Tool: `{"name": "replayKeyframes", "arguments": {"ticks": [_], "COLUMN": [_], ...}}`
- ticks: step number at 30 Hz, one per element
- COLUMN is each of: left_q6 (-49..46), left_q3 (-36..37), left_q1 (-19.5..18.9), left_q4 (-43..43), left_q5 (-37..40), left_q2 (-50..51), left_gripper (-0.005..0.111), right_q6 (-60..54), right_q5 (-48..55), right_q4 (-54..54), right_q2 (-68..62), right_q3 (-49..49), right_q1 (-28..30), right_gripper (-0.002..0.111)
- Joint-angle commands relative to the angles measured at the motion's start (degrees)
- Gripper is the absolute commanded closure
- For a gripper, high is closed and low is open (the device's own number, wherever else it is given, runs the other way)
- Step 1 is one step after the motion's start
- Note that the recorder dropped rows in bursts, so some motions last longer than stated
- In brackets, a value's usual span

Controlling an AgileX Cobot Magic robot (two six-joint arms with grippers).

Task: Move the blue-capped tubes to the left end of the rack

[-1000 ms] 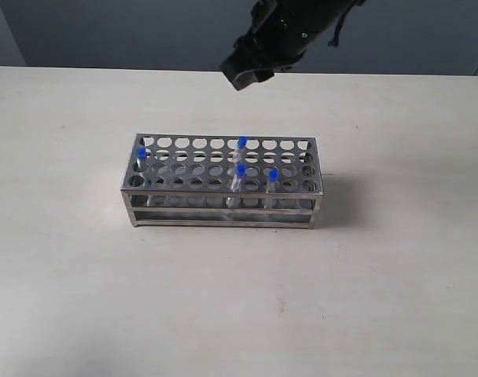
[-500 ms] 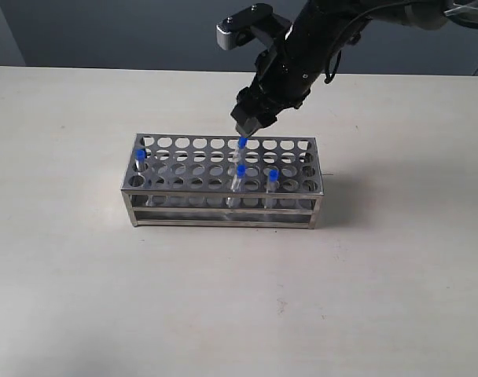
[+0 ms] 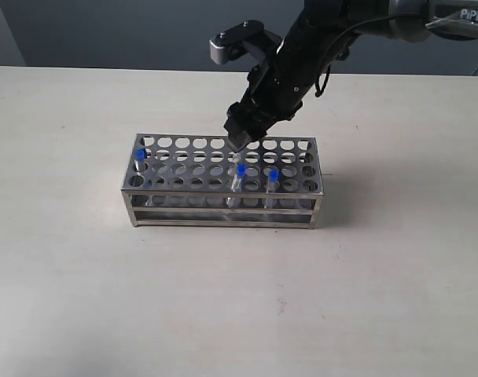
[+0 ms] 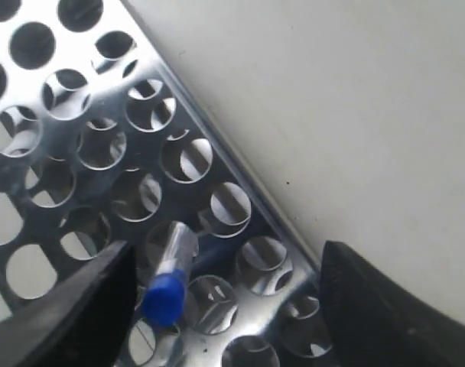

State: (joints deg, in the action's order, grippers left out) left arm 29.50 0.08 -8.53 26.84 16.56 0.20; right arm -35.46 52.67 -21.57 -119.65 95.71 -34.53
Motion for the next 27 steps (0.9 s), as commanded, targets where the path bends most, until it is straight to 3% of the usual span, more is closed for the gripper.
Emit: {"name": "replayKeyframes", "arguments": {"ticks": [1, 3, 7, 16, 27], "left_q6": [0.1, 0.1, 0.1, 0.1, 0.1], "left_q3": [-0.08, -0.08, -0.08, -0.08, -0.08], "left_q1": [0.15, 0.15, 0.15, 0.15, 0.15], "left_q4": [0.17, 0.17, 0.17, 0.17, 0.17], "left_q5": [0.12, 0.12, 0.12, 0.12, 0.12], "left_q2": [-0.2, -0.2, -0.2, -0.2, -0.2], "left_gripper": [0.106, 0.106, 0.106, 0.106, 0.106], "right_q6": [-0.45, -0.45, -0.45, -0.45, -1.03], "right_q5": [-0.98, -0.98, -0.98, 0.11, -0.44], "right_q4": [0.23, 0.23, -0.04, -0.95, -0.82], "right_q2": [-0.69, -0.69, -0.69, -0.69, 5.32], "right_q3": [0.0, 0.0, 0.0, 0.0, 0.0], "right_q1": [0.11, 0.11, 0.11, 0.11, -0.01], "right_gripper": [0.044, 0.05, 0.076, 0.109, 0.109]}}
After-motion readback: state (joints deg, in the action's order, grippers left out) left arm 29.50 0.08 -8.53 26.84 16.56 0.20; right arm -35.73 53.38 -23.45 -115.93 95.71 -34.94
